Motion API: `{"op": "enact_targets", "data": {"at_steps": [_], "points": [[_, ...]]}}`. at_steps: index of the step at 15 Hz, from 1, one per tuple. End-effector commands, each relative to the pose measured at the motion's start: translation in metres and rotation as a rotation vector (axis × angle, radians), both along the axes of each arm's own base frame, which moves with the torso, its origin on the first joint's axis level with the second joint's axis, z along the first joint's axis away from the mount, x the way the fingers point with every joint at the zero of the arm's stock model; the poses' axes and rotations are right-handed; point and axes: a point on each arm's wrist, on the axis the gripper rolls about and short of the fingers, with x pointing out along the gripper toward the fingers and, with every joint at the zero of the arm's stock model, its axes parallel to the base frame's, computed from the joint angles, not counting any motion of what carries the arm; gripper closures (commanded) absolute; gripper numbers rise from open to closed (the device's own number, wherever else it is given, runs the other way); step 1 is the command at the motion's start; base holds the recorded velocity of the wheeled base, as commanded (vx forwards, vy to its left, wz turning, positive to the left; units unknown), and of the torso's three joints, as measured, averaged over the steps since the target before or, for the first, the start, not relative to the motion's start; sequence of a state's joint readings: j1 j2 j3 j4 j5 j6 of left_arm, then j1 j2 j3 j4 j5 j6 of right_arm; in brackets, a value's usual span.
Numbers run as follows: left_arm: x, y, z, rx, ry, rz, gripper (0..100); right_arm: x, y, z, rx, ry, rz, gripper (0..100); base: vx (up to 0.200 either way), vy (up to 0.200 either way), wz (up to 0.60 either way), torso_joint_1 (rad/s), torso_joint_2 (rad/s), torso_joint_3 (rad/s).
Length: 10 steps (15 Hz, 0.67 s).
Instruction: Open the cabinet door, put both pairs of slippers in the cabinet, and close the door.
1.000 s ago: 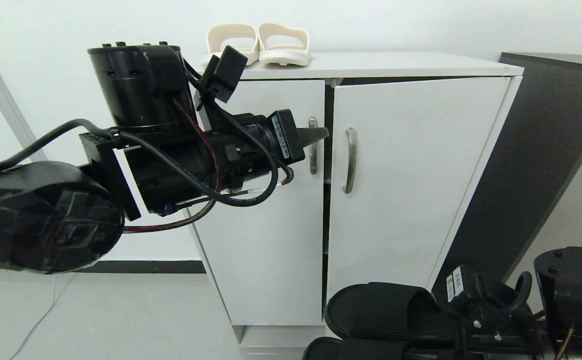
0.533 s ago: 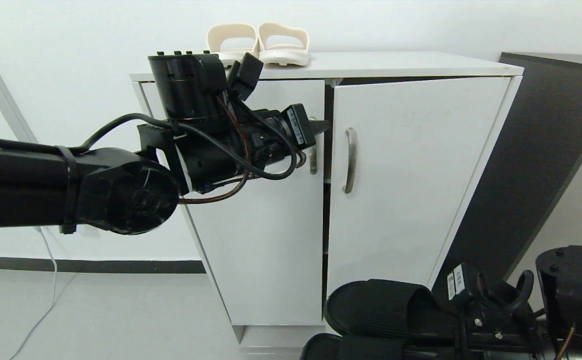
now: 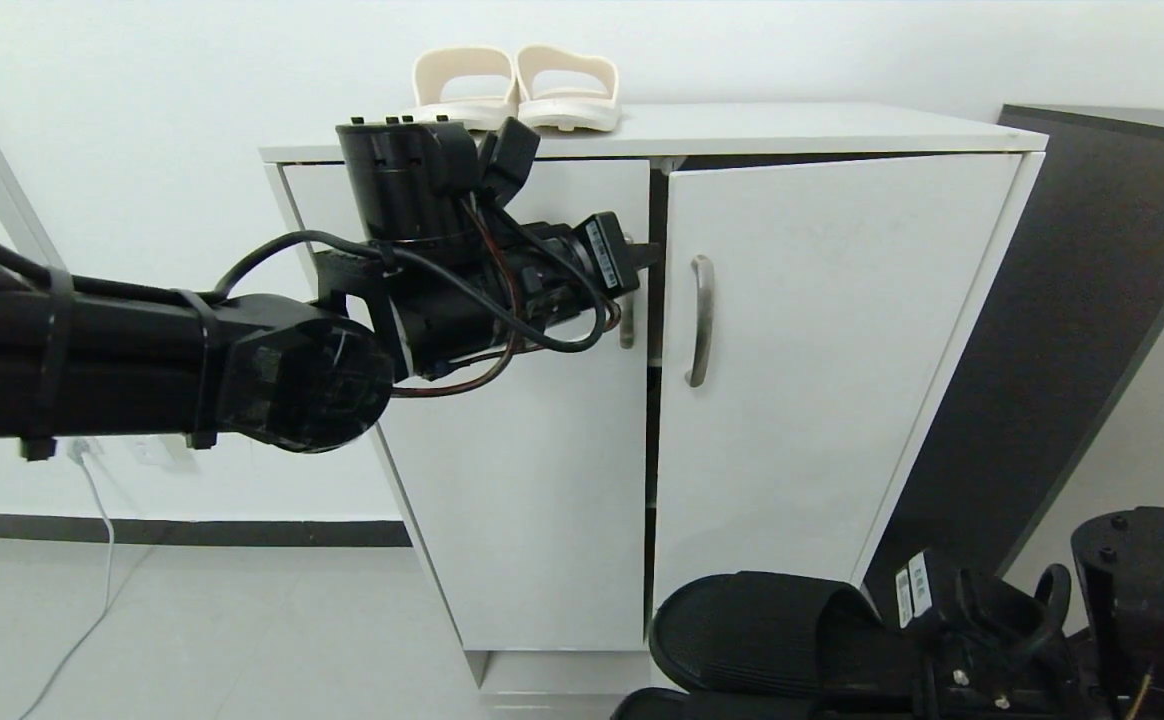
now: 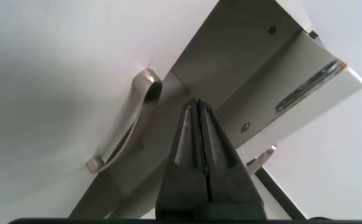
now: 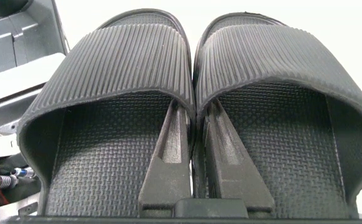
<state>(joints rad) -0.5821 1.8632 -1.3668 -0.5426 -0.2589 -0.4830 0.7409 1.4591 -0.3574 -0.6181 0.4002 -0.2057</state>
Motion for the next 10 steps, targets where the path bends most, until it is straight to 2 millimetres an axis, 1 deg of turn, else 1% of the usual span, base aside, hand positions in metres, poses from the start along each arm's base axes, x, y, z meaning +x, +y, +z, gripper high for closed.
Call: {"op": "enact_targets", "data": {"at_steps": [1, 4, 8, 10], "points": [[0.005, -0.003, -0.005, 0.005, 0.008, -0.001, 100, -0.003, 0.001, -0.002, -0.007, 0.007, 0.012, 100, 0.0, 0.0, 0.0, 0.0, 0.0, 0.0], [0.008, -0.005, -0.008, 0.008, 0.013, -0.001, 100, -0.005, 0.001, -0.005, -0.015, 0.014, 0.022, 100, 0.0, 0.0, 0.0, 0.0, 0.0, 0.0], [0.004, -0.006, -0.007, 0.007, 0.008, -0.006, 100, -0.011, 0.002, -0.009, -0.029, 0.026, 0.043, 100, -0.2, 0.0, 0.0, 0.002, 0.0, 0.002], [-0.018, -0.022, -0.002, -0.002, -0.007, -0.039, 100, -0.019, 0.003, -0.012, -0.036, 0.035, 0.079, 100, -0.2, 0.0, 0.0, -0.002, 0.0, 0.002]]}}
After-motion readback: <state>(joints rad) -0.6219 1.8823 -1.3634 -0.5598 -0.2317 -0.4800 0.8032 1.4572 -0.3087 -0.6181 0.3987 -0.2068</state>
